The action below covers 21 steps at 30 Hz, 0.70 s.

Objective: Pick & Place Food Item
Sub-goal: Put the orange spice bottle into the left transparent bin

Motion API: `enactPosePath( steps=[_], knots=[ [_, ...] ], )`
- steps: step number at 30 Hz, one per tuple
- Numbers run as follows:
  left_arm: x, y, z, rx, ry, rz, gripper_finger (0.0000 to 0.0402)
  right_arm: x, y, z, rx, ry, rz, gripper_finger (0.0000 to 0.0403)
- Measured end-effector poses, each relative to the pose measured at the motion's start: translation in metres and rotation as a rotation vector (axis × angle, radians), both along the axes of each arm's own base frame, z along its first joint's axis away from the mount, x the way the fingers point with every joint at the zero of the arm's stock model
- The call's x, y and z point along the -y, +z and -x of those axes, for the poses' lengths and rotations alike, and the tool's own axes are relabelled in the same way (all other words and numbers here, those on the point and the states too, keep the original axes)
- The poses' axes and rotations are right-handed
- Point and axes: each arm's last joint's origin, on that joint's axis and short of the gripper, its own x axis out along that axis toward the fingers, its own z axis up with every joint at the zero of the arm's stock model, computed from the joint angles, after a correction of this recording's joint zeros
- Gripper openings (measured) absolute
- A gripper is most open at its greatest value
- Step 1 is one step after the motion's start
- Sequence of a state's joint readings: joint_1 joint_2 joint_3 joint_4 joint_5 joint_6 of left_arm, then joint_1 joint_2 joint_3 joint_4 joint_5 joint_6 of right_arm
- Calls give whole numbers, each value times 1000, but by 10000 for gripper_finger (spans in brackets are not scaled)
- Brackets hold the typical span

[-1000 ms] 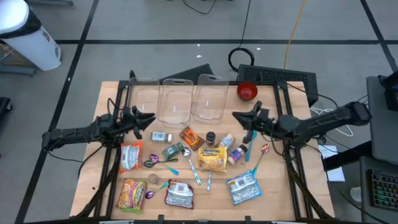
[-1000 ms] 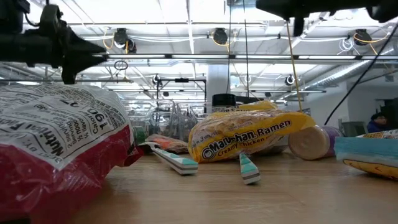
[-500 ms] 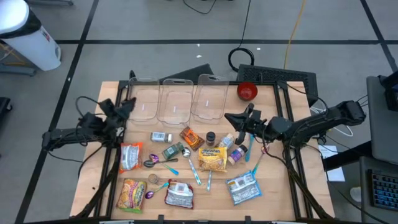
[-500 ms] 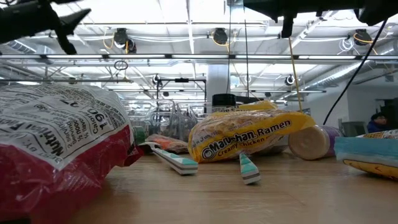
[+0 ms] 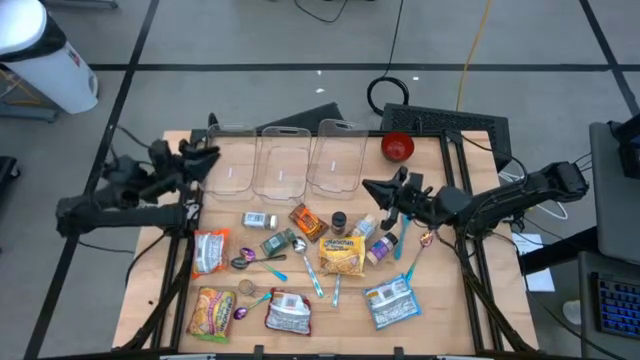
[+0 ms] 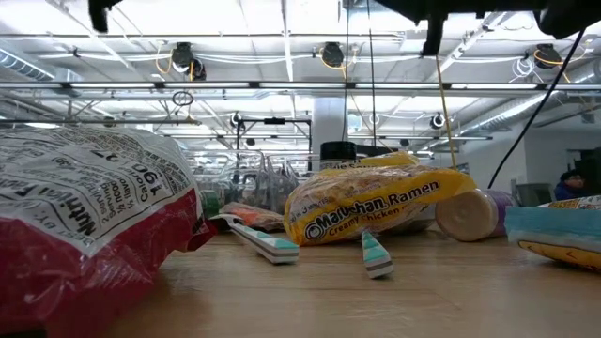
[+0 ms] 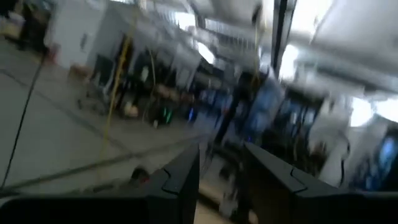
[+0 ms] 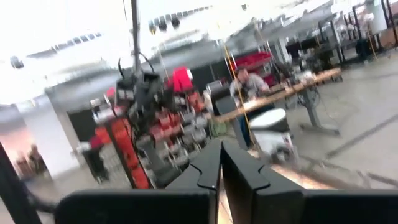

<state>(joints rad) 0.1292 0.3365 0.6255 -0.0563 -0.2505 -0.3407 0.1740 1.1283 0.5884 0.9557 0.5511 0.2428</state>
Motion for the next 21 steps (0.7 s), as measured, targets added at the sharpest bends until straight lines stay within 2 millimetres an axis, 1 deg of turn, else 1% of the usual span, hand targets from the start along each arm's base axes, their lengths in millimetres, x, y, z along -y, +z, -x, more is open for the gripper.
enactPosePath(
  steps=[2, 4, 8, 12, 15, 18, 21],
  knots=[
    [0, 15, -9, -58, -32, -36, 127, 3, 6, 2, 65, -13, -11, 24],
    [0, 27, -19, -87, -64, -81, 127, 7, 12, 5, 117, -24, -18, 43],
    [-2, 41, -41, -96, -85, -176, 127, 11, 19, 12, 155, -30, -22, 103],
    [-5, 41, -58, -88, -54, -175, 127, 12, 21, 16, 131, -15, -14, 179],
    [-8, 36, -70, -102, -26, -87, 130, 12, 22, 18, 119, -17, -9, 229],
    [-13, 32, -78, -90, -20, 33, 146, 12, 22, 18, 110, -26, 13, 265],
    [-20, 30, -83, -59, -2, 127, 171, 12, 22, 18, 97, -37, 41, 290]
  ],
)
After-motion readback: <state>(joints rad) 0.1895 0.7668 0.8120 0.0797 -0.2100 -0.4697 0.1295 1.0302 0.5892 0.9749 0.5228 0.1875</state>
